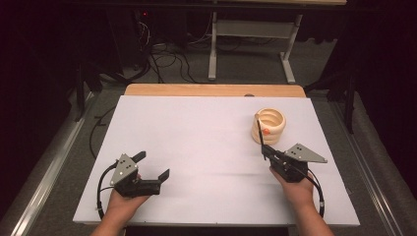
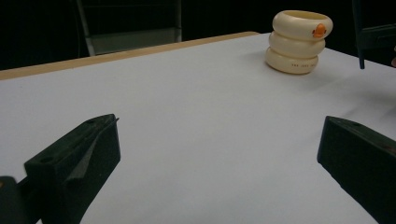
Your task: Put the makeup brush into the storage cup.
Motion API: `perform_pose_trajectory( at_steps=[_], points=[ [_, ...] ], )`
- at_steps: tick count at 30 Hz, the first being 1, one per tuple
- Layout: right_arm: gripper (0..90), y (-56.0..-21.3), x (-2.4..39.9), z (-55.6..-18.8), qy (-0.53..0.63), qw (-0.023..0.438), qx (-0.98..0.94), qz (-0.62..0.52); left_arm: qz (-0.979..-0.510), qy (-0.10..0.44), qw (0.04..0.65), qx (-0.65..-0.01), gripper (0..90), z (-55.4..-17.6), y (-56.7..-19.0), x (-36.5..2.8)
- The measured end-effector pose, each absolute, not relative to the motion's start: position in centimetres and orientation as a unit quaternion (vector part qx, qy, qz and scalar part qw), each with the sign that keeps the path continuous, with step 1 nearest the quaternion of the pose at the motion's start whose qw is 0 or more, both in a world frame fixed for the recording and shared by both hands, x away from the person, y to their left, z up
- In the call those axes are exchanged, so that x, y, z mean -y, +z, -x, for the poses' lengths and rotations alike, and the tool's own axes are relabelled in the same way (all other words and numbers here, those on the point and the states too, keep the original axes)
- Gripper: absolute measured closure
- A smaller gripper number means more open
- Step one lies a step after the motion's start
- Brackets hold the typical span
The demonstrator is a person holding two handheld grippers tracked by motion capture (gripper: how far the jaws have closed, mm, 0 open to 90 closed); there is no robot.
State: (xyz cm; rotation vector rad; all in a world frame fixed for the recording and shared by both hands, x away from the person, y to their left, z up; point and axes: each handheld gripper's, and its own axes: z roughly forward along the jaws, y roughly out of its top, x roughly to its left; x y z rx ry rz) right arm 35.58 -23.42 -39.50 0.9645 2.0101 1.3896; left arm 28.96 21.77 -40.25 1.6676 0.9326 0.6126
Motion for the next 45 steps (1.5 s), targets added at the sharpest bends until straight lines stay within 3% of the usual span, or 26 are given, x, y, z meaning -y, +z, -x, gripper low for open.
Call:
perform_pose_trajectory(
  at_steps=[29,45],
  points=[
    [86.6,-37.1,16.7,-35.9,0.527,0.248,-0.765,-0.274,-0.699,0.259,0.534,-0.4,0.2,-29.3,-40.4,-21.8],
    [86.6,-38.5,15.4,-35.3,0.525,0.24,-0.774,-0.26,-0.715,0.253,0.523,-0.389,0.2,-30.6,-39.3,-20.4]
  ],
)
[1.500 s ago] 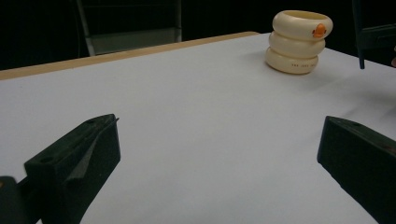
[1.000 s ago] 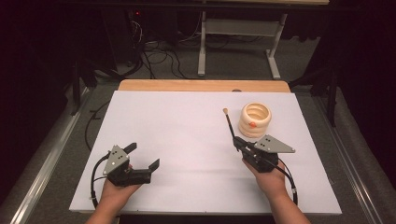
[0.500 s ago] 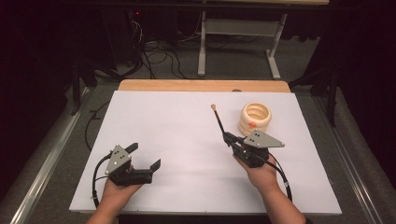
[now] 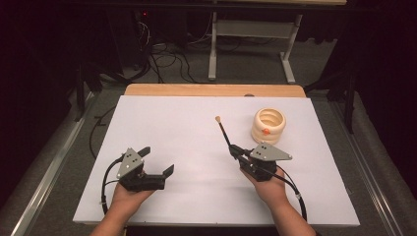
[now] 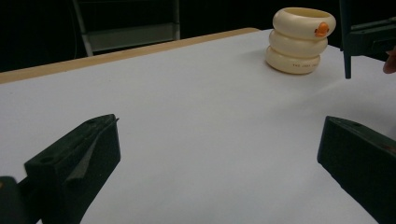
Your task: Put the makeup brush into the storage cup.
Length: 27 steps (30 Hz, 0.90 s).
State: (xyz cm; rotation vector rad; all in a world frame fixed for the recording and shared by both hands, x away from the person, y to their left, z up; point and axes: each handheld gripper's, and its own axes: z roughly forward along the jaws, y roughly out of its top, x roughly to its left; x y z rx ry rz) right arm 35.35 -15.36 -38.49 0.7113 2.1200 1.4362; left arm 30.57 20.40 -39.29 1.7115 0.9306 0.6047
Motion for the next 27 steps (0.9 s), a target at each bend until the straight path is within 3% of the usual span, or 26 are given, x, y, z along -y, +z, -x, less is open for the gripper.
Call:
perform_pose_trajectory(
  at_steps=[10,27],
  points=[
    [86.6,-38.7,15.4,-35.3,0.52,0.238,-0.777,-0.263,-0.737,0.255,0.512,-0.361,0.2,-32.4,-38.0,-18.1],
    [86.6,-38.9,15.7,-35.1,0.52,0.248,-0.773,-0.266,-0.722,0.226,0.552,-0.349,0.3,-35.2,-35.5,-15.5]
  ],
)
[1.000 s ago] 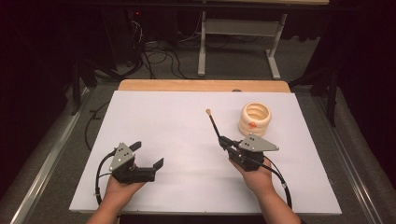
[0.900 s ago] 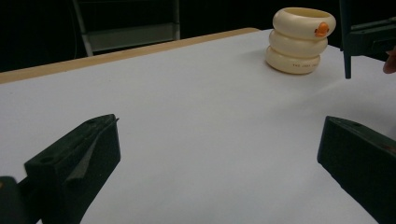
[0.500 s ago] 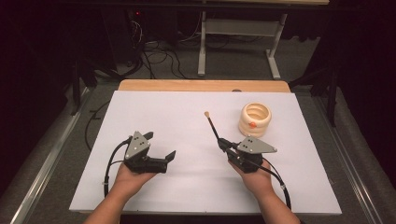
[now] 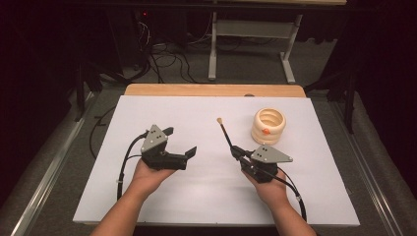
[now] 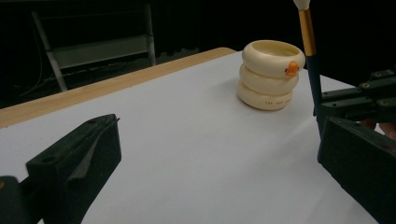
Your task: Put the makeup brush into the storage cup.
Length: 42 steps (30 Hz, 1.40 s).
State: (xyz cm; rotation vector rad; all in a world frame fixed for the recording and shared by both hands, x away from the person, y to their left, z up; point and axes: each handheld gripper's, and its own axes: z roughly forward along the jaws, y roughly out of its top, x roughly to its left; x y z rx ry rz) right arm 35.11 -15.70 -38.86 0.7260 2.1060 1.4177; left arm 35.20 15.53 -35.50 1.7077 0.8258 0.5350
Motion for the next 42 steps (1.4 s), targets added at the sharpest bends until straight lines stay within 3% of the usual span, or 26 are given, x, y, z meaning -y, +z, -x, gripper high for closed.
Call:
perform_pose_trajectory(
  at_steps=[22,31,38,42],
  points=[
    [86.6,-39.3,15.5,-34.8,0.516,0.252,-0.774,-0.267,-0.712,0.184,0.594,-0.326,5.5,-35.0,-36.2,-13.1],
    [86.6,-39.5,15.1,-34.0,0.514,0.251,-0.779,-0.258,-0.707,0.173,0.604,-0.326,16.4,-34.3,-36.2,-13.6],
    [86.6,-39.7,14.7,-33.8,0.511,0.247,-0.785,-0.247,-0.706,0.158,0.606,-0.33,16.7,-34.2,-36.4,-13.5],
    [86.6,-39.8,14.5,-33.7,0.511,0.245,-0.788,-0.241,-0.703,0.152,0.613,-0.327,22.2,-34.1,-36.3,-13.5]
  ],
)
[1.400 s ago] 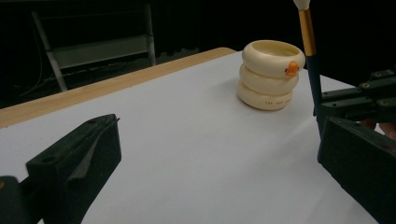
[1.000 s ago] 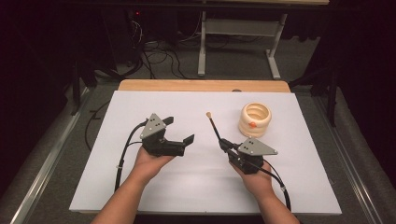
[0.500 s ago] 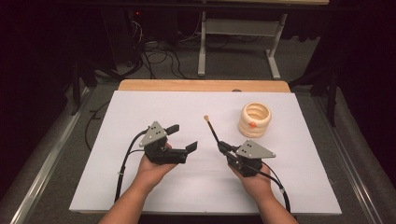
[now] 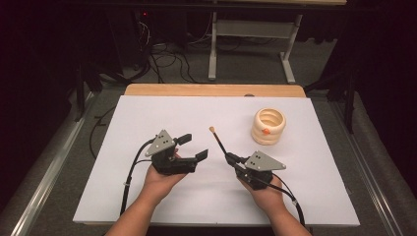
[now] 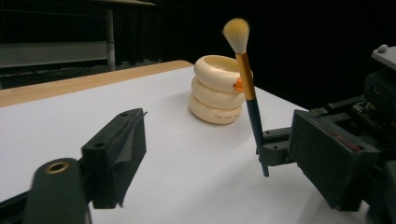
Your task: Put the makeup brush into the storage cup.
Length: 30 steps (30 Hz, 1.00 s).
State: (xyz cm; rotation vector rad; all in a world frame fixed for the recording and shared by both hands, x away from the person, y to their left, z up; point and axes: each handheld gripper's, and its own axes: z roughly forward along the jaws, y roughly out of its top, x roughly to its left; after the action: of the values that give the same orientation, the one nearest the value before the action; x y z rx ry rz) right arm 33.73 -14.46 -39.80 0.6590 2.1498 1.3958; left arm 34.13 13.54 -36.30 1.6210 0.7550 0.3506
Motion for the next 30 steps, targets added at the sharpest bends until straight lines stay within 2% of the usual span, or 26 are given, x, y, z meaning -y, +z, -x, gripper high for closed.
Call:
perform_pose_trajectory(
  at_steps=[15,30],
  points=[
    [86.6,-40.0,13.6,-33.2,0.513,0.238,-0.794,-0.225,-0.696,0.132,0.633,-0.313,43.4,-34.1,-36.2,-13.7],
    [86.6,-40.2,12.7,-32.8,0.508,0.236,-0.801,-0.21,-0.692,0.101,0.638,-0.321,52.3,-34.6,-36.6,-13.7]
  ],
)
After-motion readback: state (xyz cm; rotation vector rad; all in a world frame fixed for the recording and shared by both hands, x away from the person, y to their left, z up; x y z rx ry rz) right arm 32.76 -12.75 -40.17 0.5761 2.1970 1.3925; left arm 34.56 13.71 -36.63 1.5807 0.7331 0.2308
